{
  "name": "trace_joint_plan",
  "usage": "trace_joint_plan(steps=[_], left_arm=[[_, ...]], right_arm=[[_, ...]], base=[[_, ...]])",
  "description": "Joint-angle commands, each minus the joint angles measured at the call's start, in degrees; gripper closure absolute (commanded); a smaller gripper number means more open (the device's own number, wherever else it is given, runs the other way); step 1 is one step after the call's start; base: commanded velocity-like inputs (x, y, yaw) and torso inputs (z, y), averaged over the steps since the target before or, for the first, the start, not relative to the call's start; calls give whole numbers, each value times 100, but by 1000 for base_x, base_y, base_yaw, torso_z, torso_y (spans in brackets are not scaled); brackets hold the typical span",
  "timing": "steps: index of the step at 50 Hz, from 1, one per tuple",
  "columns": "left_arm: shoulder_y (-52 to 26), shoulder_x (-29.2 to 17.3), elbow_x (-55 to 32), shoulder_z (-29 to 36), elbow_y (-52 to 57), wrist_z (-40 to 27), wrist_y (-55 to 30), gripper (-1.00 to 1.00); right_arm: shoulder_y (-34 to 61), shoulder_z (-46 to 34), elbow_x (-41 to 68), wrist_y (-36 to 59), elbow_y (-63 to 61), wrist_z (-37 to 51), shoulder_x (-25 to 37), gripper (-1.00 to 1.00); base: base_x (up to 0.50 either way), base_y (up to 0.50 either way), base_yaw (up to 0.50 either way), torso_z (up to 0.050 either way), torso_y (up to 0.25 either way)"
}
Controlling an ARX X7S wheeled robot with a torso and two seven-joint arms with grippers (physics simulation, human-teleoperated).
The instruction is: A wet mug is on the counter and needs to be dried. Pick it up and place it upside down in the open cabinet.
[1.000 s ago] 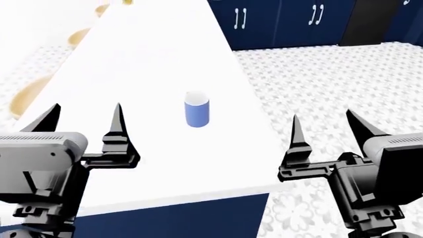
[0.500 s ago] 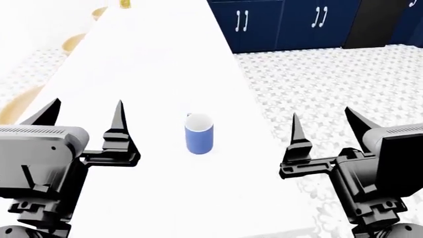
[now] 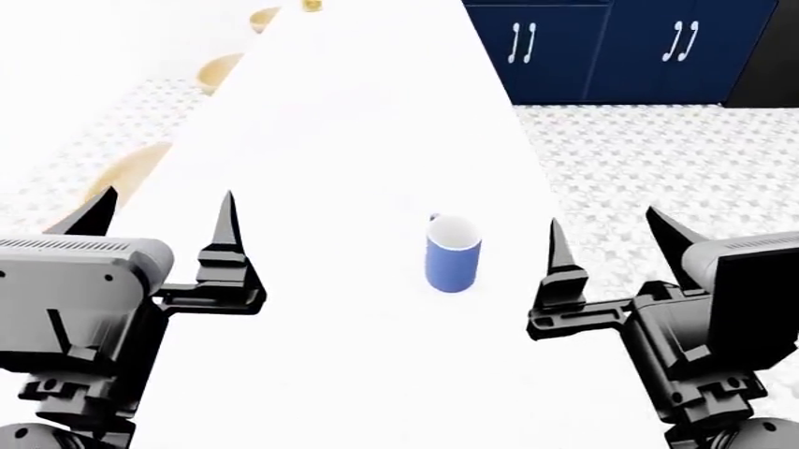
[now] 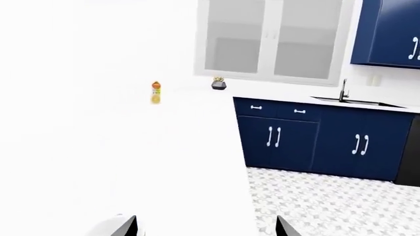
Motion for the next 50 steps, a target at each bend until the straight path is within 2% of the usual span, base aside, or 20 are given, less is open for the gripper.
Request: trace_joint_plan(steps=[1,8,25,36,50], left_arm=[[-26,-31,-53,25,-32,-28,-8,-100],[-114,-21,-66,92,-151,-4,-27,-100],[-229,-40,-157,146,-260,-32,-81,-100],[-241,-67,-189,161,-278,-61,-90,-100],[-247,-72,-161,232,-335,-45,-67,-100]], right_arm=[[95,10,343,83,104,-91,91,-100],[823,-118,1362,701,676,35,232,-100],[2281,-650,3069,1548,1982,-607,391,-100],[2370,-913,3314,1734,2093,-710,362,-100],[2193,-1365,2725,1764,2270,-666,133,-100]], base=[[0,0,0,0,0],[0,0,0,0,0],[0,0,0,0,0],[0,0,0,0,0],[0,0,0,0,0]])
